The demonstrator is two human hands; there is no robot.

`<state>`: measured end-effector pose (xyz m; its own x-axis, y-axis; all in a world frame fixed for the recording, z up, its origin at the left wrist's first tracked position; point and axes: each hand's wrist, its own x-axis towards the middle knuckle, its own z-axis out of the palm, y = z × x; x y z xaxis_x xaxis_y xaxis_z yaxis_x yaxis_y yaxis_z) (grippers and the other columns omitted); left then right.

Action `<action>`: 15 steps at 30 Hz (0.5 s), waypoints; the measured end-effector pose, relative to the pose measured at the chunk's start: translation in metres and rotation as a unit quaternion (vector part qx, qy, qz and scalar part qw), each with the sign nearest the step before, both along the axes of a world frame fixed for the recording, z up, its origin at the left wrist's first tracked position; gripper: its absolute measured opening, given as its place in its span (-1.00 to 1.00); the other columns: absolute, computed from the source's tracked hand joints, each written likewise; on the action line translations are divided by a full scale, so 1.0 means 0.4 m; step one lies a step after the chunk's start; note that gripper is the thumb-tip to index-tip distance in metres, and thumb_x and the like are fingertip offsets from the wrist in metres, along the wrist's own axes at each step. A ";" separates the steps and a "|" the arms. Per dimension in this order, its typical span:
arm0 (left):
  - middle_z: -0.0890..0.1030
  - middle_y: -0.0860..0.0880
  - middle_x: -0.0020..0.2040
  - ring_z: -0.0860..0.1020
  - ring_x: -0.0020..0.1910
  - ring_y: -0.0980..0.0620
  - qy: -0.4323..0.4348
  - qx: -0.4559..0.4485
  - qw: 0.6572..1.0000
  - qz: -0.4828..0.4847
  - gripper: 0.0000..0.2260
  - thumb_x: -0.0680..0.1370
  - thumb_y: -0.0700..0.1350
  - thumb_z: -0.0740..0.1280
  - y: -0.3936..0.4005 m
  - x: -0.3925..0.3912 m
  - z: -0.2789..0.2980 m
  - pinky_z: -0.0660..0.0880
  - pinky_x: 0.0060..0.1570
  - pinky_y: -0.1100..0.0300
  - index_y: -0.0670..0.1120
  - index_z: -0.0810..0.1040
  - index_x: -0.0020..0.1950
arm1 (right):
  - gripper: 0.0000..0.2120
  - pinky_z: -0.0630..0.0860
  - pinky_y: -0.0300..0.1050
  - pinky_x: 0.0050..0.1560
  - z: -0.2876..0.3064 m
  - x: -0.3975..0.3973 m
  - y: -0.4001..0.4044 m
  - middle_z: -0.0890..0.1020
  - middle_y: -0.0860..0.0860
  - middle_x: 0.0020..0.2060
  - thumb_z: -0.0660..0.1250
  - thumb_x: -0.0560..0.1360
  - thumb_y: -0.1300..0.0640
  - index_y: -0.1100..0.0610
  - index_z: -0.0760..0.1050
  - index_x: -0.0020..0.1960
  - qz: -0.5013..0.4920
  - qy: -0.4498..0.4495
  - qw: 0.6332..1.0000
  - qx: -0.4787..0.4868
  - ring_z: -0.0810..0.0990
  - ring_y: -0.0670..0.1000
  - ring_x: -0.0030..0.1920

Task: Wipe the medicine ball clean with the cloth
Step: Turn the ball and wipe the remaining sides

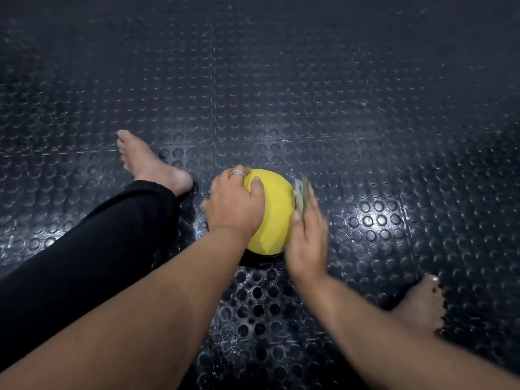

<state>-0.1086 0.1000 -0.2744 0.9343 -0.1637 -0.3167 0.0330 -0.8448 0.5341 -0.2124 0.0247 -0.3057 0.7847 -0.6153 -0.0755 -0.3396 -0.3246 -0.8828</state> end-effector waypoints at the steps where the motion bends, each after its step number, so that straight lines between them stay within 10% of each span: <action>1: 0.43 0.03 0.36 0.33 0.38 -0.03 0.008 0.007 1.000 0.001 -0.67 0.63 0.06 0.11 -0.009 0.008 0.003 0.29 0.31 -0.10 0.05 0.44 0.35 | -0.52 0.08 0.03 0.50 0.003 -0.050 0.039 0.14 -0.14 0.50 0.01 0.61 0.04 0.01 0.10 0.52 -0.017 0.007 0.999 0.033 0.08 -0.24 0.47; 5: 0.41 0.00 0.38 0.32 0.37 -0.08 0.035 0.023 0.999 0.010 -0.64 0.63 0.06 0.08 -0.029 0.040 0.017 0.28 0.28 -0.12 0.05 0.41 0.39 | -0.48 -0.02 -0.62 0.28 0.018 -0.099 0.103 -0.05 -0.22 0.49 0.03 0.64 0.14 0.01 -0.06 0.54 -0.037 0.039 0.992 0.117 -0.06 -0.61 0.26; 10: 0.30 -0.10 0.41 0.22 0.41 -0.18 0.068 0.056 0.991 0.096 -0.53 0.64 0.15 0.04 -0.022 0.015 0.017 0.24 0.27 -0.22 -0.02 0.25 0.49 | -0.66 0.37 -0.17 0.18 0.006 0.075 -0.056 0.54 0.06 0.21 0.05 0.64 0.11 0.17 0.43 0.32 -0.080 0.099 0.991 0.043 0.46 0.06 0.24; 15: 0.29 -0.11 0.42 0.15 0.47 -0.12 0.018 0.040 0.996 0.083 -0.57 0.63 0.11 0.12 0.030 -0.006 0.023 0.05 0.40 -0.36 -0.10 0.35 0.41 | -0.72 0.35 -0.17 -0.05 0.030 0.143 -0.138 0.56 -0.02 -0.11 0.12 0.62 0.11 0.20 0.51 0.20 0.047 0.146 0.987 0.051 0.47 0.03 -0.01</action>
